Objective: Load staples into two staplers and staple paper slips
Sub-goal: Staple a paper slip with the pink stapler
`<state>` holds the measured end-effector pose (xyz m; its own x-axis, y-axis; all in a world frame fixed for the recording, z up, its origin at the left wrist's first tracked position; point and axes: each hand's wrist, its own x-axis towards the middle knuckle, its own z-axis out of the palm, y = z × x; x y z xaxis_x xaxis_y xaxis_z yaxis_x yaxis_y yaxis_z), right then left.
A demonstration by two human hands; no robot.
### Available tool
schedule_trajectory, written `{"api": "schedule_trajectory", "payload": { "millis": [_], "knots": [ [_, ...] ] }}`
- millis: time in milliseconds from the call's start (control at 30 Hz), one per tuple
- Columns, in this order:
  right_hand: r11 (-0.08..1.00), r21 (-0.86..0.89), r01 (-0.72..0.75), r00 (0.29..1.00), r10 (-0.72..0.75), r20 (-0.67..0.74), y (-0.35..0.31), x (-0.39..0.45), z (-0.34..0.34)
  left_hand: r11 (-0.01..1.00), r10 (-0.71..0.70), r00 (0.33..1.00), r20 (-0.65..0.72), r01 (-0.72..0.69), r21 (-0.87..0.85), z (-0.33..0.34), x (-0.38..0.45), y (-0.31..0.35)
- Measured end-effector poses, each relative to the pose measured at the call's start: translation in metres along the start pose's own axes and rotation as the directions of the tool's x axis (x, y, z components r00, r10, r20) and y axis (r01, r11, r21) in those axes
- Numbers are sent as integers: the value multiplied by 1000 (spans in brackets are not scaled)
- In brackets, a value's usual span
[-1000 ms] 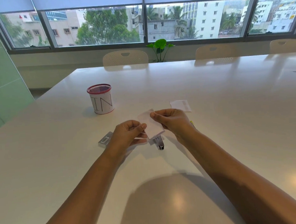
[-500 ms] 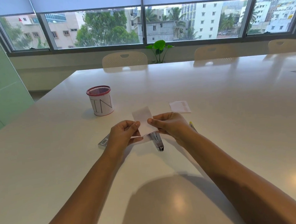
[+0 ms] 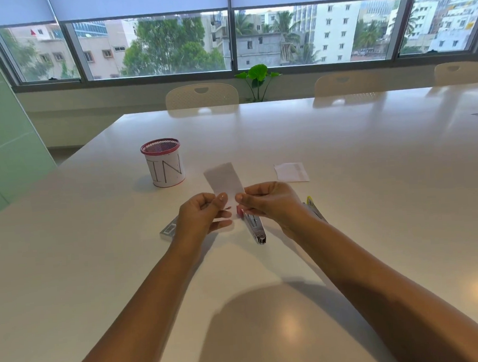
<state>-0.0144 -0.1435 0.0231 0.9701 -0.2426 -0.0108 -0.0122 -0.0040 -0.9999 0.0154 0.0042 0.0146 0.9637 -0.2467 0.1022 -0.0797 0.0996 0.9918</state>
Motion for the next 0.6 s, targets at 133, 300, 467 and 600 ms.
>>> {"api": "schedule_trajectory", "payload": {
  "millis": [133,300,467,600],
  "knots": [
    [1000,-1,-29,999,29,16,-2,-2,-2,999,-30,997,73,29,16,6,-4,-1],
    [999,20,-25,1000,26,-15,-4,-2,-3,999,-46,992,119,44,20,6,-4,-3],
    [999,-12,-53,999,53,6,-8,-1,-5,998,-64,991,120,64,3,5,-3,-3],
    [992,-36,-119,983,123,133,-7,-5,-3,999,-27,998,53,29,-35,5,-2,-3]
  ]
}}
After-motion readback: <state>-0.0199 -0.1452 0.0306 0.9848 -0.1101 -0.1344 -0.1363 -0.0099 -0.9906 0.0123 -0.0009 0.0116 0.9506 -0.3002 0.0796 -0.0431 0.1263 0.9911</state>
